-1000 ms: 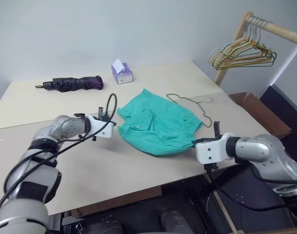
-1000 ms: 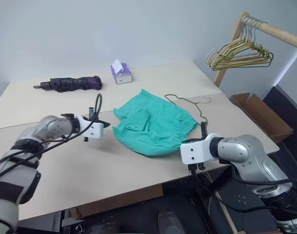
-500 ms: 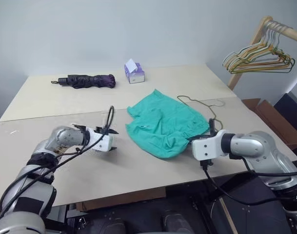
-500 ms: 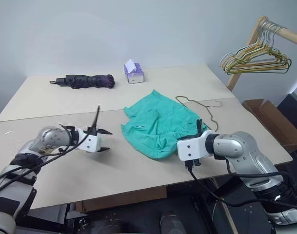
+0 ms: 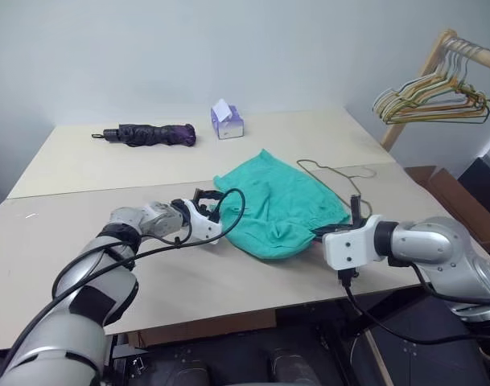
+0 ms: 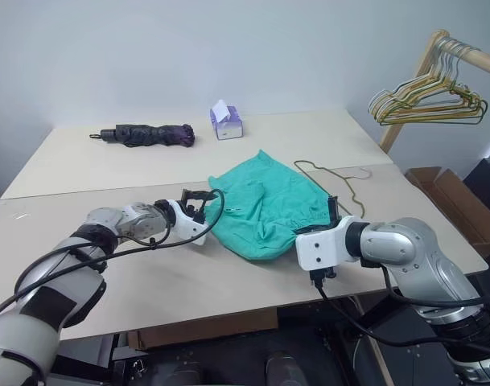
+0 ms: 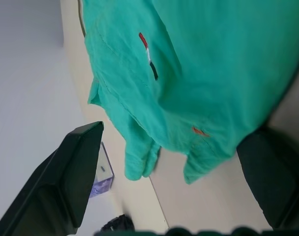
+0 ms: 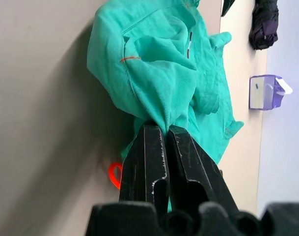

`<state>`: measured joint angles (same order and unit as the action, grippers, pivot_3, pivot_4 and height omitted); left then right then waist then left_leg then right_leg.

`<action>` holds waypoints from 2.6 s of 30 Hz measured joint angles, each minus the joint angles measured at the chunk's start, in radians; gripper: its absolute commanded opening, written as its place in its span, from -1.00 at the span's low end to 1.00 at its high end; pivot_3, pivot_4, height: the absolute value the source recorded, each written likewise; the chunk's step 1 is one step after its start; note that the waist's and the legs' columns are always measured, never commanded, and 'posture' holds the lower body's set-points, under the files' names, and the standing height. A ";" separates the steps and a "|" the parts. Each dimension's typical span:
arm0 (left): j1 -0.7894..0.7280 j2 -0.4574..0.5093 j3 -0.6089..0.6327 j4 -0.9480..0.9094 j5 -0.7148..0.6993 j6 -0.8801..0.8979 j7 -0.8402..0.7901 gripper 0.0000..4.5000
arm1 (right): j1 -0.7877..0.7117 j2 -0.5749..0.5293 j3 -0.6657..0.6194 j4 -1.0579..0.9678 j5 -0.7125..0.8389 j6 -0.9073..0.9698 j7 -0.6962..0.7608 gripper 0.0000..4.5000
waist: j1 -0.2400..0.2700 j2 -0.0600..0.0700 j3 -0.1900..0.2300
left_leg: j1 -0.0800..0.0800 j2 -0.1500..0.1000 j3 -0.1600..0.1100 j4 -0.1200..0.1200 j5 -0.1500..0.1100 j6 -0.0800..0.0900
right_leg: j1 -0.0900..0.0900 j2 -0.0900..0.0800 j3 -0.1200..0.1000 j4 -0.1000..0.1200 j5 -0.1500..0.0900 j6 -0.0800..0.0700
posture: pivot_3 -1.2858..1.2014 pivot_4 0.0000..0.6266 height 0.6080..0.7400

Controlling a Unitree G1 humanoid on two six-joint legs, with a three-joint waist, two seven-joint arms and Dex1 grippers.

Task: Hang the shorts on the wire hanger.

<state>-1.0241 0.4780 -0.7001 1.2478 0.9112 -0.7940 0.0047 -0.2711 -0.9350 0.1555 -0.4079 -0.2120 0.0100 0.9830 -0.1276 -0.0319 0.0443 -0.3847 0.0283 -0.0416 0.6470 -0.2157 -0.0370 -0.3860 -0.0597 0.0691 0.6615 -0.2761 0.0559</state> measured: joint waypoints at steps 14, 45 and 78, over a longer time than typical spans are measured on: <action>-0.038 -0.103 -0.028 0.090 0.011 0.063 0.011 -0.58 | 0.008 0.000 -0.014 -0.040 0.007 0.019 0.001 -1.00 | -0.042 0.001 -0.001 | -0.002 0.000 -0.001 0.000 0.000 0.000 | -0.002 0.000 0.000 -0.001 0.000 0.000 | -0.17 -1.00 1.00; 0.511 0.676 0.290 -0.802 -0.707 -0.015 -0.927 -0.98 | -0.100 0.088 0.138 0.140 -0.040 -0.179 -0.052 -1.00 | -0.101 0.003 0.000 | 0.000 0.003 -0.004 -0.004 0.000 0.000 | -0.002 0.001 -0.001 0.003 0.003 -0.006 | -0.05 -0.98 1.00; -0.100 0.228 0.469 -0.436 -0.685 0.697 -0.569 -0.98 | -1.024 0.357 0.338 1.345 -0.369 -0.399 -0.439 -1.00 | -0.034 0.006 0.001 | -0.001 -0.001 -0.003 -0.004 0.000 0.000 | -0.006 0.000 0.001 0.001 0.006 -0.010 | 0.03 -1.00 1.00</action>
<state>-1.1239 0.7061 -0.2312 0.8114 0.2264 -0.0967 -0.5643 -1.2949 -0.5781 0.4938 0.9375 -0.5806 -0.3891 0.5435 -0.1619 -0.0260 0.0448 -0.3861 0.0273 -0.0451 0.6429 -0.2153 -0.0366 -0.3917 -0.0600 0.0703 0.6629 -0.2701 0.0462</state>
